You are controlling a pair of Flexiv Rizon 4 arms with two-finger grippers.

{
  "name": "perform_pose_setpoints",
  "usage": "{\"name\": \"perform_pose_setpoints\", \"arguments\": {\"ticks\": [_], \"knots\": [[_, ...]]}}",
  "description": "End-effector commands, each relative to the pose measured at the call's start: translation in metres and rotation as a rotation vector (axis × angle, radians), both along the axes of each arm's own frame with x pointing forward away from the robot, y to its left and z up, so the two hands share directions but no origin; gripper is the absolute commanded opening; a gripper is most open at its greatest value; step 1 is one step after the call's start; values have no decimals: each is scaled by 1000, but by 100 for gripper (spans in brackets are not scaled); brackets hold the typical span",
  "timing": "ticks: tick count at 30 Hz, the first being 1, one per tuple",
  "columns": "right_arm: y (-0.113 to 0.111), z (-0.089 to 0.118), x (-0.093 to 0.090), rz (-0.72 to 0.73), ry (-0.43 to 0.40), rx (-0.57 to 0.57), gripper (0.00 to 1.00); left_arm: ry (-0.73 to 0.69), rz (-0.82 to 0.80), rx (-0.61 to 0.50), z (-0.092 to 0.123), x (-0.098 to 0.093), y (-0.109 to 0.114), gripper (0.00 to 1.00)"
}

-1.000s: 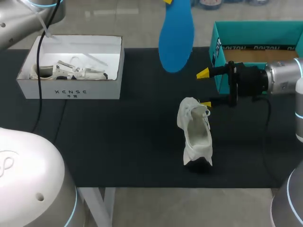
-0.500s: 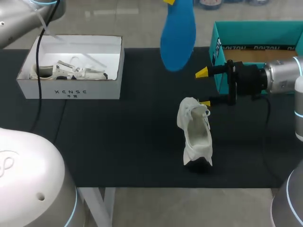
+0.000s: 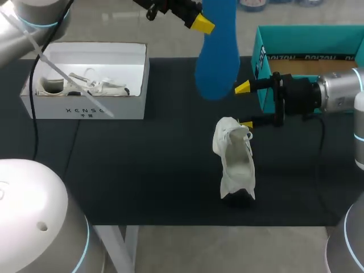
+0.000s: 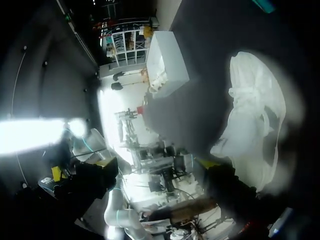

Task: Take the shoe out of the shoebox, open the shoe tongue, remove and reinsert the insole, then place the shoe into the shoebox

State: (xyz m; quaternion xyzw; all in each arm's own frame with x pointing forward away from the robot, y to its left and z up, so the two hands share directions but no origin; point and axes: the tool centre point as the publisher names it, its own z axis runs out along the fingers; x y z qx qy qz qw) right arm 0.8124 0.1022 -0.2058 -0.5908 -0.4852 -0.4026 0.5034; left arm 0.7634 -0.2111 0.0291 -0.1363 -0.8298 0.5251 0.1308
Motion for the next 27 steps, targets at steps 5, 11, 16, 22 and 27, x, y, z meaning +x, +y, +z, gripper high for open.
{"name": "perform_pose_setpoints", "arguments": {"ticks": [5,11,16,22,27], "knots": [[0,0,-1,-2,0,-2,100,26,-39,-49,-30,-13,-9,0],[0,0,-1,-2,0,-2,100,49,-33,-5,-43,-12,-20,0],[0,0,-1,-2,0,-2,100,49,-33,-5,-43,-12,-20,0],[0,0,-1,-2,0,-2,100,49,-33,-5,-43,-12,-20,0],[0,0,-1,-2,0,-2,100,49,-33,-5,-43,-12,-20,0]]}}
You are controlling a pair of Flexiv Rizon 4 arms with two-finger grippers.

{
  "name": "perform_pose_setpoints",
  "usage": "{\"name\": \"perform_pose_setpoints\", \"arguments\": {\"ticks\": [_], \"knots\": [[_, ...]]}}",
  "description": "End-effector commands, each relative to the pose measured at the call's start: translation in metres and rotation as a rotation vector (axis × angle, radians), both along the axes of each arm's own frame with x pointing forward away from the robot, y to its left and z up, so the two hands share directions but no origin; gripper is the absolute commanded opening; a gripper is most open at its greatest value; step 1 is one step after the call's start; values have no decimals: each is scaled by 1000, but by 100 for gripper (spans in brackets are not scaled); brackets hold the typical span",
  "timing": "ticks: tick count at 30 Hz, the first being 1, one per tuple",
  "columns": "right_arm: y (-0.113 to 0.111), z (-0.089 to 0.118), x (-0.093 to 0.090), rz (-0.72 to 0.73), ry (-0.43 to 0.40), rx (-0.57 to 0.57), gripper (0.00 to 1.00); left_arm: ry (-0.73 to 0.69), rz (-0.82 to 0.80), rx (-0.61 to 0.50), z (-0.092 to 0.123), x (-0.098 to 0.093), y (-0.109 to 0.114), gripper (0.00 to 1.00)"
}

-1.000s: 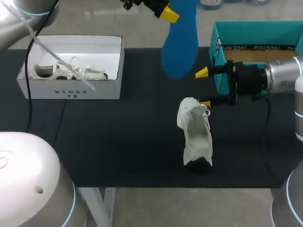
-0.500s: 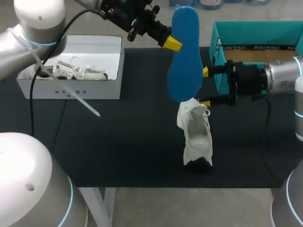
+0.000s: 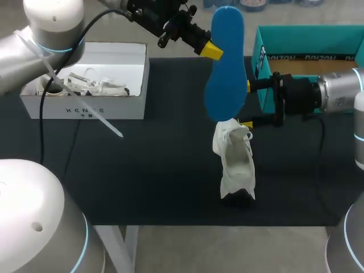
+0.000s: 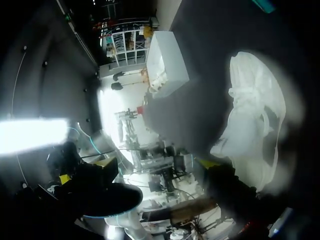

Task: Take the shoe out of the shoebox, open the shoe tongue, remove and reinsert the insole, then place the shoe into the shoebox

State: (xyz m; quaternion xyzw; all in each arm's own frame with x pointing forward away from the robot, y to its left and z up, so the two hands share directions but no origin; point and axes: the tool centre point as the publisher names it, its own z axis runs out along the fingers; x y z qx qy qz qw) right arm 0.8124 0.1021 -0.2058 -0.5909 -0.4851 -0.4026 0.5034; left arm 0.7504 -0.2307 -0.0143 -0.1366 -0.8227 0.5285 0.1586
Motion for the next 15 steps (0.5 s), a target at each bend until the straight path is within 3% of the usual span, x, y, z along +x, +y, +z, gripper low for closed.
{"name": "perform_pose_setpoints", "arguments": {"ticks": [1,12,15], "knots": [[0,0,-1,-2,0,-2,100,0,-2,0,0,1,0,0],[0,0,-1,-2,0,-2,100,0,-2,0,0,1,0,0],[0,0,-1,-2,0,-2,100,-444,-124,78,25,-26,-7,0]]}}
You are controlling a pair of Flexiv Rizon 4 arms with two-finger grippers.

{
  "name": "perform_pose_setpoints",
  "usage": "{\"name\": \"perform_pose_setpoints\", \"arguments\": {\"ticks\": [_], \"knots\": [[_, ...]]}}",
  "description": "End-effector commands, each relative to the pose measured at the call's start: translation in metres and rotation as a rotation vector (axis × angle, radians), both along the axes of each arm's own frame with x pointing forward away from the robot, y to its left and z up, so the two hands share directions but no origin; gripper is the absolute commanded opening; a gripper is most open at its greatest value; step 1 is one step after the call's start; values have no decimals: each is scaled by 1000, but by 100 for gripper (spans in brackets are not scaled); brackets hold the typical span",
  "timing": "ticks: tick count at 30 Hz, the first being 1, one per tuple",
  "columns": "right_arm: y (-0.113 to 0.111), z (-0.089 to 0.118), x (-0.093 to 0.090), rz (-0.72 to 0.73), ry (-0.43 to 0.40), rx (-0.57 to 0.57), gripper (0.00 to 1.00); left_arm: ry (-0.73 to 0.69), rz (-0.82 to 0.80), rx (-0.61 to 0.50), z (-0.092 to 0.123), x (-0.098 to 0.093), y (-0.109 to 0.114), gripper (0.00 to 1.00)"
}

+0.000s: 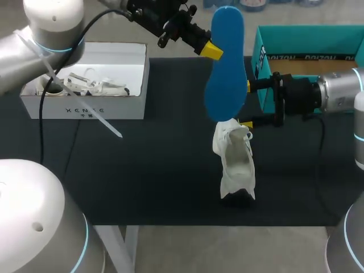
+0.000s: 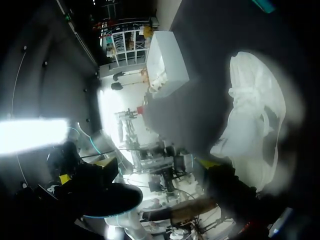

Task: Take the shoe out of the shoebox, open the shoe tongue, remove and reinsert the insole, then place the shoe into the shoebox

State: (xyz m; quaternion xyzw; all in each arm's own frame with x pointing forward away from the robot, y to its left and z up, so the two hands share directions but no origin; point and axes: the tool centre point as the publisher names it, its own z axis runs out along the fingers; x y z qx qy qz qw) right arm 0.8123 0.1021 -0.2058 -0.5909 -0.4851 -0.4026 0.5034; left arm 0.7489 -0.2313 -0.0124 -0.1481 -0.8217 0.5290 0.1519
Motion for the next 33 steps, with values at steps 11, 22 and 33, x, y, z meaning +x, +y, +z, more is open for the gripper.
{"name": "perform_pose_setpoints", "arguments": {"ticks": [11,22,33], "knots": [[0,0,-1,-2,0,-2,100,-728,-91,94,24,-87,-7,0],[0,0,-1,-2,0,-2,100,-731,-103,13,-16,-81,-9,0],[0,0,-1,-2,0,-2,100,-760,-179,-21,-72,-52,-50,0]]}}
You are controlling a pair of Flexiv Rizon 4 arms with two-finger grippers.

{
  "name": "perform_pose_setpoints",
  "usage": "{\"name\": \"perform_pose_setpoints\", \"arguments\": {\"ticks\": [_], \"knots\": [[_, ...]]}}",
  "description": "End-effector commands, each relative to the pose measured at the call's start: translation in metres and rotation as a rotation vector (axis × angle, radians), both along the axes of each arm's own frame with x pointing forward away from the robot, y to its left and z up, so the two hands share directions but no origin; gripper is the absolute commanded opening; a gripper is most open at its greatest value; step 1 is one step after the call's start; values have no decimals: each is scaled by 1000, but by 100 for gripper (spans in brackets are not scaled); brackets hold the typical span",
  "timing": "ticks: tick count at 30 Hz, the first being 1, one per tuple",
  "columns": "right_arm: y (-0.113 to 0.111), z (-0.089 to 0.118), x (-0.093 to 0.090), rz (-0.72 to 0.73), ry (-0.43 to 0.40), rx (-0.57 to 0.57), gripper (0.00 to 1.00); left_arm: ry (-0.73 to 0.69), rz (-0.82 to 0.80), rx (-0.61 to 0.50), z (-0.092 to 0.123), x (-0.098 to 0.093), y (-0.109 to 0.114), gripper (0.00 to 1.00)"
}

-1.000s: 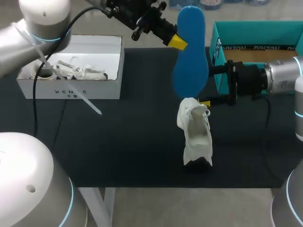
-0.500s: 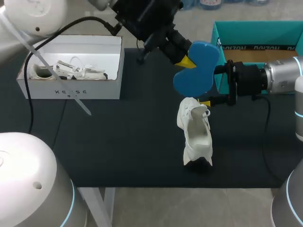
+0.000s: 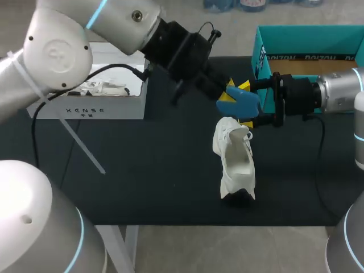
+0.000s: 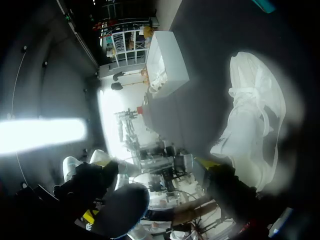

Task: Take the shoe out of the shoebox, open the shoe tongue, remove and reinsert the insole, then place the shoe into the shoebox

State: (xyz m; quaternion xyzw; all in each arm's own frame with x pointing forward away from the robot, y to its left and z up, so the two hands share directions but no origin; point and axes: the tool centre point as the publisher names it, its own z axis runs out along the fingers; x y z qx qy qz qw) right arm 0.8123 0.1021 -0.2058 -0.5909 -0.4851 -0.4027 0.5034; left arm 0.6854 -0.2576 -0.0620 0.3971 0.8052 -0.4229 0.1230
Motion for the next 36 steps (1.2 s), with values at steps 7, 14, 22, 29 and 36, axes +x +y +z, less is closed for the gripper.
{"name": "perform_pose_setpoints", "arguments": {"ticks": [7,14,22,29,36], "knots": [[0,0,-1,-2,0,-2,100,-114,3,-18,-30,37,-33,0],[0,0,-1,-2,0,-2,100,-190,-20,7,-34,50,-35,0],[0,0,-1,-2,0,-2,100,-224,-39,2,-71,57,-40,0],[0,0,-1,-2,0,-2,100,-240,-33,8,-94,52,-34,0],[0,0,-1,-2,0,-2,100,-247,-16,31,-96,46,-21,0]]}}
